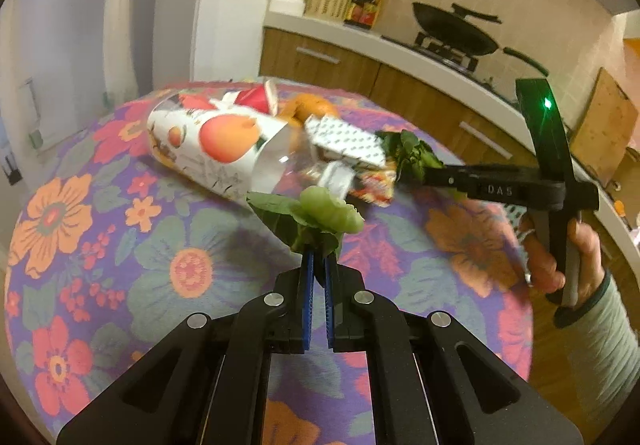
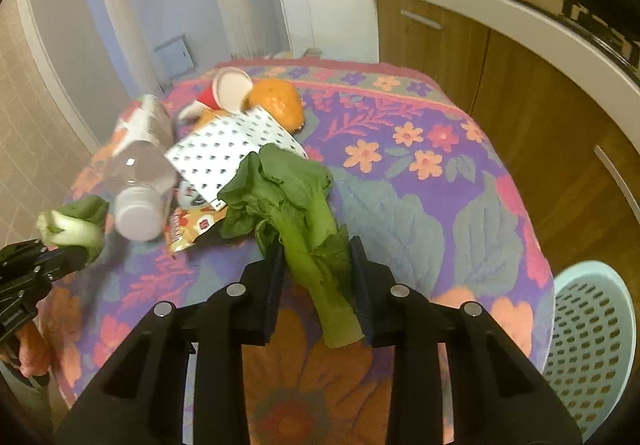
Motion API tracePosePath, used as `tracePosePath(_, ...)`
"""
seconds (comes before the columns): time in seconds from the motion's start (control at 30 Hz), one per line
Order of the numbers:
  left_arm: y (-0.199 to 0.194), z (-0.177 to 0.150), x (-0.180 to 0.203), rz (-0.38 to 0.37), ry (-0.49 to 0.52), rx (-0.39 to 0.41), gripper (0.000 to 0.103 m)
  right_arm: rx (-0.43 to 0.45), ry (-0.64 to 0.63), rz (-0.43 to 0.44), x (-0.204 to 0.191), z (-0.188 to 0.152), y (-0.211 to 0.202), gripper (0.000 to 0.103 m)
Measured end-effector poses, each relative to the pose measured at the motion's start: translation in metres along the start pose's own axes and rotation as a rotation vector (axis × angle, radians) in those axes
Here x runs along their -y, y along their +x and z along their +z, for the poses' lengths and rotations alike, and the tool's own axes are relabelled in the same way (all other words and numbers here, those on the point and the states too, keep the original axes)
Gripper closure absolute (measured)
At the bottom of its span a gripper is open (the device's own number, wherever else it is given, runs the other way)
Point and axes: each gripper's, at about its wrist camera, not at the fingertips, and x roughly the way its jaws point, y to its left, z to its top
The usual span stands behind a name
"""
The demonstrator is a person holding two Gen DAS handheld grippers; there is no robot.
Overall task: Collect trash
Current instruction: 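Carry the bok choy and leaf over the blue basket and open both tools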
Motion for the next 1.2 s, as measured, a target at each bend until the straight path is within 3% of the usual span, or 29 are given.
tracePosePath(0.4, 0.002, 0.012, 0.057, -0.131, 0.081, 0.040, 0.100, 0.138, 0.085, -0.048, 0.018, -0.033, -0.065, 0.075)
tracePosePath(0.63, 0.027, 0.012, 0.109, -0.256, 0.101, 0.015, 0.100, 0.187, 0.185, -0.064, 0.059, -0.064, -0.099, 0.075)
tracePosePath(0.87, 0.055, 0.025, 0.172, -0.292, 0.185, -0.022, 0.100, 0.243, 0.332, -0.042, 0.114, -0.094, -0.131, 0.075)
tracePosePath(1.2, 0.105, 0.036, 0.254, -0.338, 0.317, -0.091, 0.100, 0.226, 0.510, -0.159, 0.187, -0.134, -0.139, 0.075)
